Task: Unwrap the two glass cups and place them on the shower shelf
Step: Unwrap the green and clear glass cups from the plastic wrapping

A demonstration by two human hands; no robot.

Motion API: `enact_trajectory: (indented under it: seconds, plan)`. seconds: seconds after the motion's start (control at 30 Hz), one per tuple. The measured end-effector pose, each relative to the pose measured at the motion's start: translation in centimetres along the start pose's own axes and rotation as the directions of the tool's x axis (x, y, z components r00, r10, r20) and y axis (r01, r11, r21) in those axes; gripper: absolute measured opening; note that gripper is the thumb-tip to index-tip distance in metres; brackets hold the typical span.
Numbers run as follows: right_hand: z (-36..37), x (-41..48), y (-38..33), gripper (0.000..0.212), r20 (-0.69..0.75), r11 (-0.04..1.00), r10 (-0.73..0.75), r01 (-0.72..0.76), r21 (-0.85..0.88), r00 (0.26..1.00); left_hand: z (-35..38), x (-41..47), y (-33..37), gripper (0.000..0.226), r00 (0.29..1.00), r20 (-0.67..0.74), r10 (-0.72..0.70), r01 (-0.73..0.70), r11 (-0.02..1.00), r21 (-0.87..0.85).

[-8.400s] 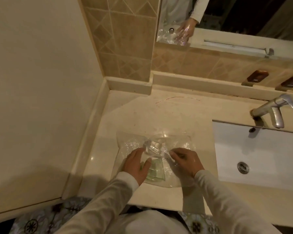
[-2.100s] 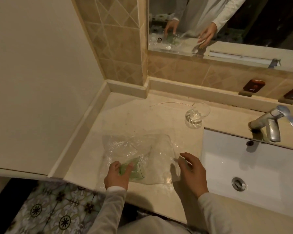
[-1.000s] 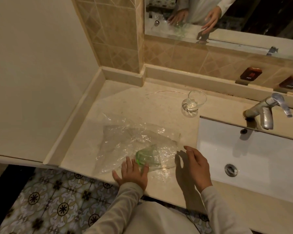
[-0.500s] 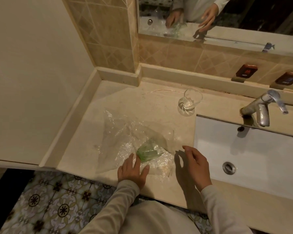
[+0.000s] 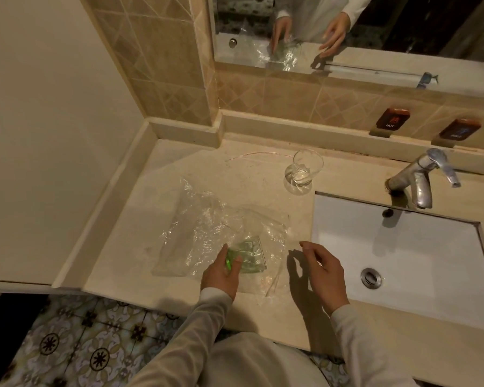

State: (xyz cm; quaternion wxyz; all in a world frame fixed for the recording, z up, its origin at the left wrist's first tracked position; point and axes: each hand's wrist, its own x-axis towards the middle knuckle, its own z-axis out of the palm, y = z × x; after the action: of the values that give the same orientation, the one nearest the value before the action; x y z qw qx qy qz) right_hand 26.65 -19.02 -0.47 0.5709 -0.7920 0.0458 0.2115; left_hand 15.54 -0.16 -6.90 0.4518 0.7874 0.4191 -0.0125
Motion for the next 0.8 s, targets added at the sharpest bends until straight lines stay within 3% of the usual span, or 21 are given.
enact_trajectory:
  seconds: [0.1, 0.27, 0.47, 0.53, 0.67, 0.8]
  plan:
    - [-0.4, 0.3, 0.3, 0.017, -0.007, 1.000, -0.018, 0.018, -0.004, 1.000, 0.7, 0.2, -0.1, 0.065, 0.990, 0.112, 0.082, -0.103, 0.975, 0.197]
    - [-1.3, 1.4, 0.9, 0.019, -0.012, 1.000, -0.018, 0.018, -0.012, 1.000, 1.7, 0.3, -0.8, 0.085, 0.986, 0.162, -0.035, -0.061, 0.833, 0.550]
    - [-2.1, 2.4, 1.6, 0.016, -0.015, 0.999, -0.034, 0.034, -0.035, 0.999, 2.2, 0.5, -0.8, 0.099, 0.989, 0.138, -0.050, -0.059, 0.725, 0.686]
    - [-2.4, 2.7, 1.8, 0.018, -0.011, 0.998, -0.040, 0.039, -0.047, 0.999, 1.7, 0.5, -0.1, 0.097, 0.996, 0.079, 0.052, -0.091, 0.748, 0.657]
    - [-2.6, 3.3, 2.3, 0.018, -0.012, 0.998, -0.044, 0.044, -0.035, 0.999, 1.1, 0.8, 0.2, 0.085, 0.963, 0.056, 0.262, -0.264, 0.892, 0.366]
    - [-2.6, 3.7, 2.3, 0.018, 0.002, 0.997, -0.058, 0.058, -0.041, 0.998, 0.6, 1.7, 0.9, 0.081, 0.959, 0.153, 0.239, -0.278, 0.897, 0.343]
